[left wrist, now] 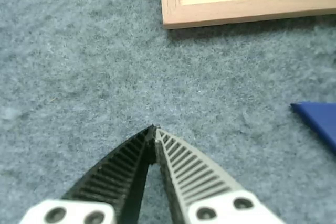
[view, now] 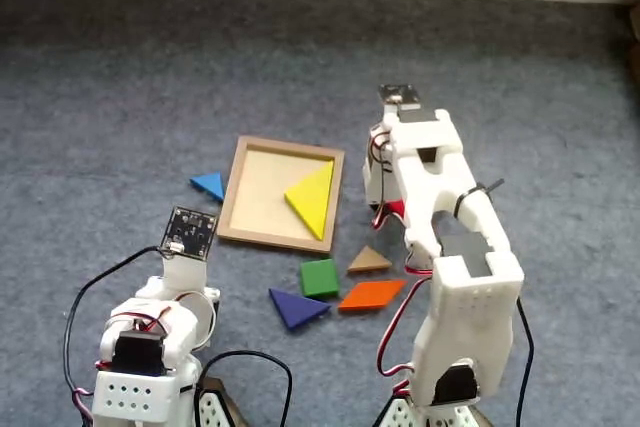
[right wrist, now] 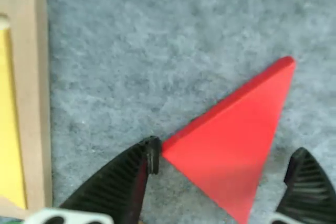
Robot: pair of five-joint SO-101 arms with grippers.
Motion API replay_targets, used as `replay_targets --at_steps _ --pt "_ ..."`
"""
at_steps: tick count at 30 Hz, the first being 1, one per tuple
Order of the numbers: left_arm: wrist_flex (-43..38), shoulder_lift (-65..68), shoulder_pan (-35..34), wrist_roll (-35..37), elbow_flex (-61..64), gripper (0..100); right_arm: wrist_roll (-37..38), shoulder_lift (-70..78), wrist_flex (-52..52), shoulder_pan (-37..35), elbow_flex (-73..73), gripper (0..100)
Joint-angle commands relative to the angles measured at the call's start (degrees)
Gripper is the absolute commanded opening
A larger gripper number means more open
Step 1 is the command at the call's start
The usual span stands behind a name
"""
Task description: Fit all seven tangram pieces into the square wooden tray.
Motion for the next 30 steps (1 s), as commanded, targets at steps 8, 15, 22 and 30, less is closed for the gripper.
replay_targets --at_steps 8,15,22,30 --pt "0.3 -2.7 -0.6 -0.3 1.1 0 -0.4 -0.1 0.5 0.1 -2.7 21.7" --pt "0.3 -2.7 -0.6 -0.3 1.1 0 3.5 -2.4 0.5 0.1 -2.7 18.1" --pt "0.3 -2.7 -0.6 -0.3 1.1 0 6.2 -12.1 0.5 -0.4 -2.3 18.1" --pt "0.3 -2.7 -0.6 -0.3 1.1 0 14.4 -14.6 0.0 -7.2 -2.5 18.1"
